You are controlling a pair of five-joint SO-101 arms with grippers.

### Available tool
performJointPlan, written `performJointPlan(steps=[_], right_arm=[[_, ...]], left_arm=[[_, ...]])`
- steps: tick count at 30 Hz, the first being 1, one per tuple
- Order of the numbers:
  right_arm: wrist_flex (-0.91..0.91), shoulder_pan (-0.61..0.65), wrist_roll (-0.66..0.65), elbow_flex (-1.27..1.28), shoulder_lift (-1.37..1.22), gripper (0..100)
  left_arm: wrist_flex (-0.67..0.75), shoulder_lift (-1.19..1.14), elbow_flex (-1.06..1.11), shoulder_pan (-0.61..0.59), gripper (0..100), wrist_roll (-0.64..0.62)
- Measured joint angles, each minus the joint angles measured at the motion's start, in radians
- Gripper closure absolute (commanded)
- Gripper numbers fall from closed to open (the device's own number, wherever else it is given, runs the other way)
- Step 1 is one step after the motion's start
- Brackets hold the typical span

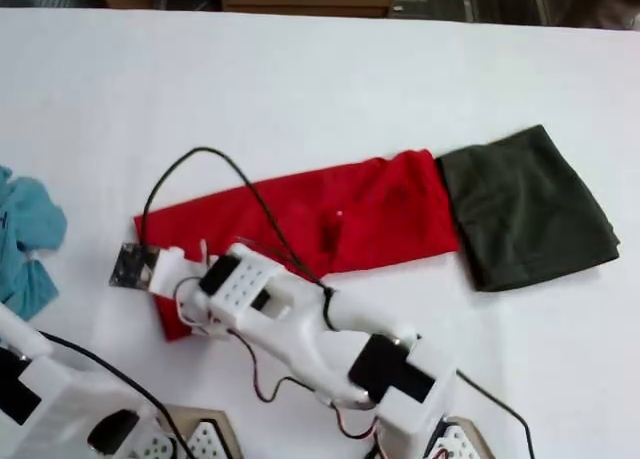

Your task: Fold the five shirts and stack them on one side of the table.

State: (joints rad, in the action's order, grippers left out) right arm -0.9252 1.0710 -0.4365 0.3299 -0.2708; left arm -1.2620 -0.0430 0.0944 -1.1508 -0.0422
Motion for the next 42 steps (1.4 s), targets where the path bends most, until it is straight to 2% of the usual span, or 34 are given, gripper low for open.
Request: performJointPlan(steps=[6, 12, 15, 17, 20, 24, 28, 30, 33, 37, 42], right_arm=[[-0.023, 0.055, 0.0, 0.0, 0.107, 78.6], [-0.011, -0.025, 0.0, 0.0, 0.158, 78.5], [-0.011, -0.138, 0.0, -0.003, 0.166, 78.4], [-0.011, -0.241, 0.0, -0.031, 0.19, 78.4], [-0.017, -0.42, 0.0, -0.11, 0.261, 78.3], [-0.1, -0.658, -0.002, -0.239, 0.368, 72.1], [-0.236, -0.815, -0.069, -0.293, 0.44, 61.6], [-0.305, -0.865, -0.103, -0.296, 0.456, 60.4], [-0.402, -0.921, -0.161, -0.296, 0.471, 60.5], [-0.453, -0.991, -0.18, -0.296, 0.499, 60.5], [-0.477, -1.042, -0.181, -0.296, 0.519, 60.5]], left_arm=[[0.0, 0.0, 0.0, -0.028, 98, 0.0], [-0.002, 0.0, 0.0, -0.028, 98, 0.0], [-0.043, 0.0, 0.0, -0.011, 98, 0.032], [-0.087, 0.0, 0.0, 0.052, 98, 0.101], [-0.183, 0.0, 0.0, 0.222, 98, 0.203], [-0.308, 0.0, 0.0, 0.474, 97, 0.238], [-0.356, 0.0, 0.006, 0.644, 85, 0.252], [-0.358, 0.0, 0.043, 0.695, 78, 0.292], [-0.338, -0.011, 0.103, 0.72, 72, 0.315], [-0.27, -0.057, 0.17, 0.683, 72, 0.201], [-0.181, -0.101, 0.252, 0.678, 72, 0.157]])
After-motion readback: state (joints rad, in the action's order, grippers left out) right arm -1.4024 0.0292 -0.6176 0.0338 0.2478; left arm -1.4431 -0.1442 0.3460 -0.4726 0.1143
